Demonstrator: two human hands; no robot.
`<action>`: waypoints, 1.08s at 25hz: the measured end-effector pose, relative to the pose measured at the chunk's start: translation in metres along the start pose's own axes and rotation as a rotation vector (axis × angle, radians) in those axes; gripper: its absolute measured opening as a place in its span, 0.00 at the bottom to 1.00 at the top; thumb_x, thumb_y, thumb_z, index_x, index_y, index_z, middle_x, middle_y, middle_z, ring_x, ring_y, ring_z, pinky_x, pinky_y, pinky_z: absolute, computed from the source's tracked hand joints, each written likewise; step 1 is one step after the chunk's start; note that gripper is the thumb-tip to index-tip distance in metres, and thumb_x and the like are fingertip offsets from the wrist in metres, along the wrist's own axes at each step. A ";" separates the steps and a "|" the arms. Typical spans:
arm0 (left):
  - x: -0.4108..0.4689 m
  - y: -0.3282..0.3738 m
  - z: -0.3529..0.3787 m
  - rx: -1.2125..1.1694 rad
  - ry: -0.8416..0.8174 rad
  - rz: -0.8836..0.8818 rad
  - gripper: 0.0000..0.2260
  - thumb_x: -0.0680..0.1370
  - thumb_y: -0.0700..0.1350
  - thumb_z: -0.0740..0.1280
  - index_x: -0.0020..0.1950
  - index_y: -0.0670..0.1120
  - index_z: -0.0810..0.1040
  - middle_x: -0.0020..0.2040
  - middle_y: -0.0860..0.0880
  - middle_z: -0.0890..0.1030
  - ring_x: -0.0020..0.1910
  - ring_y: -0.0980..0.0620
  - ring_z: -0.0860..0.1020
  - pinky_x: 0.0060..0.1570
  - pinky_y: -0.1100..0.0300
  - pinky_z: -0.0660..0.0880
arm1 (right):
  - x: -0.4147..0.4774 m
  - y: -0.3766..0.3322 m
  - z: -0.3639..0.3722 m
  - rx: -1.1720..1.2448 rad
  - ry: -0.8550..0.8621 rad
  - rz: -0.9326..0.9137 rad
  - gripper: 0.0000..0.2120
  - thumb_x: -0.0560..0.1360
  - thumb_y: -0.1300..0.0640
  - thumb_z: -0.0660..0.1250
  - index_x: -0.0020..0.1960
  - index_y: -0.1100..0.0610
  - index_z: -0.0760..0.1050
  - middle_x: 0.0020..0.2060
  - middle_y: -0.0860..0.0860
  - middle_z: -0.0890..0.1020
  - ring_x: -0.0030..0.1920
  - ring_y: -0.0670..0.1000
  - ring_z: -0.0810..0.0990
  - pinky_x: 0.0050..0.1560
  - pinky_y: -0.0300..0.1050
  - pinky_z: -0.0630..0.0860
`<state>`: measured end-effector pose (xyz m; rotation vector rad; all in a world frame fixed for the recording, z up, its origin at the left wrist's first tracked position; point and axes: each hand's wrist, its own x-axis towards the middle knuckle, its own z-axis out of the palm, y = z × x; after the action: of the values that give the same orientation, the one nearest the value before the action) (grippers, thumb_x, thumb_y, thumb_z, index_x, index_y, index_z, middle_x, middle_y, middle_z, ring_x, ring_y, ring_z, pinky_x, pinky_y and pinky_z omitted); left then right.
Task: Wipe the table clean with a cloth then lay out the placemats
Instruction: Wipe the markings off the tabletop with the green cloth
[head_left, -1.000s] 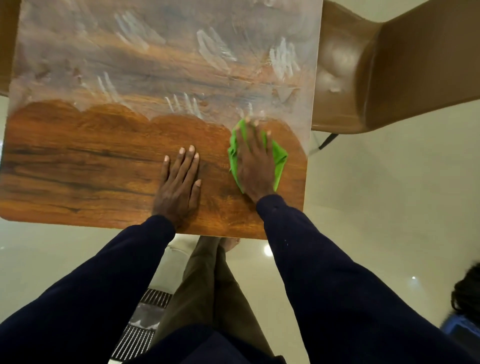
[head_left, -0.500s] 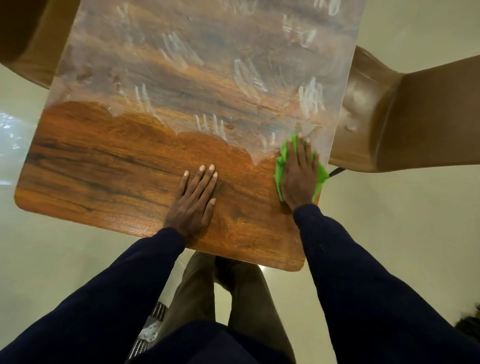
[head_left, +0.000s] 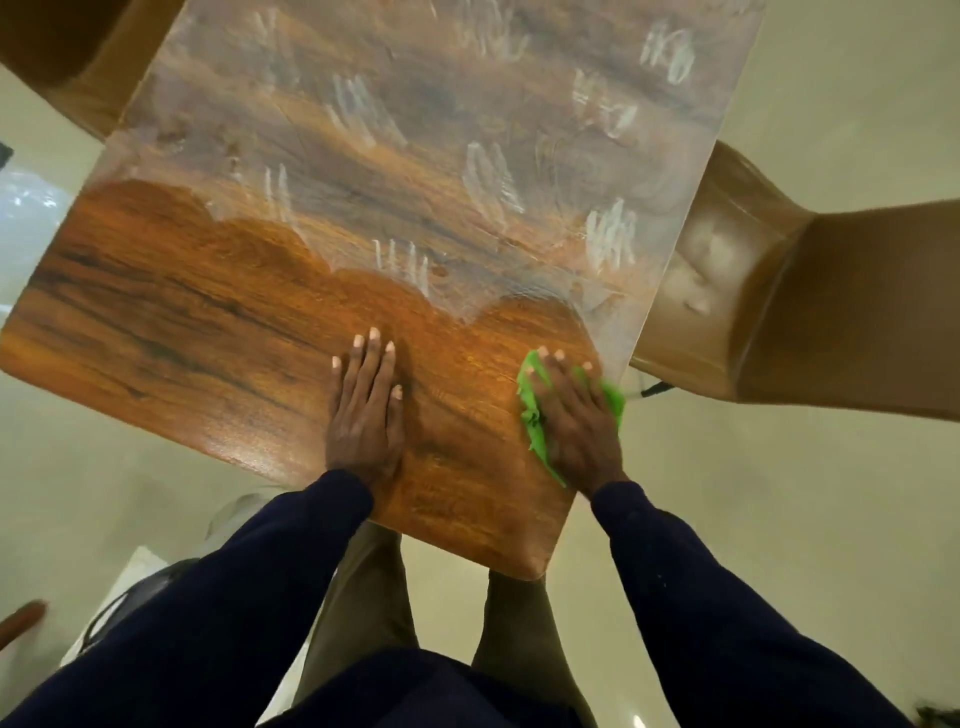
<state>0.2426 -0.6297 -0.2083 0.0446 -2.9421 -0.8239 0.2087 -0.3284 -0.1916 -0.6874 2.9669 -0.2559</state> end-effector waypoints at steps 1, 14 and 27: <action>-0.001 0.014 0.006 -0.015 0.010 -0.052 0.24 0.88 0.45 0.54 0.84 0.40 0.62 0.85 0.40 0.60 0.85 0.41 0.57 0.83 0.35 0.54 | 0.020 0.019 -0.006 -0.006 0.005 0.070 0.25 0.88 0.49 0.56 0.83 0.57 0.63 0.84 0.57 0.60 0.84 0.59 0.57 0.81 0.67 0.57; -0.010 0.082 0.050 0.174 0.009 -0.304 0.27 0.89 0.51 0.51 0.86 0.41 0.55 0.87 0.43 0.52 0.87 0.46 0.48 0.84 0.38 0.50 | 0.035 0.092 -0.019 -0.033 -0.129 -0.426 0.27 0.88 0.46 0.54 0.85 0.54 0.59 0.85 0.57 0.57 0.85 0.59 0.54 0.84 0.62 0.50; -0.008 0.085 0.053 0.281 0.000 -0.342 0.28 0.89 0.52 0.50 0.86 0.41 0.54 0.87 0.43 0.51 0.87 0.46 0.48 0.83 0.38 0.54 | 0.122 0.027 -0.011 -0.081 -0.149 -0.491 0.27 0.88 0.49 0.50 0.85 0.55 0.56 0.85 0.58 0.54 0.85 0.60 0.50 0.83 0.67 0.49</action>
<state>0.2453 -0.5294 -0.2102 0.5788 -3.0697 -0.4286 0.0870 -0.3573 -0.1913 -1.3752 2.6359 -0.1069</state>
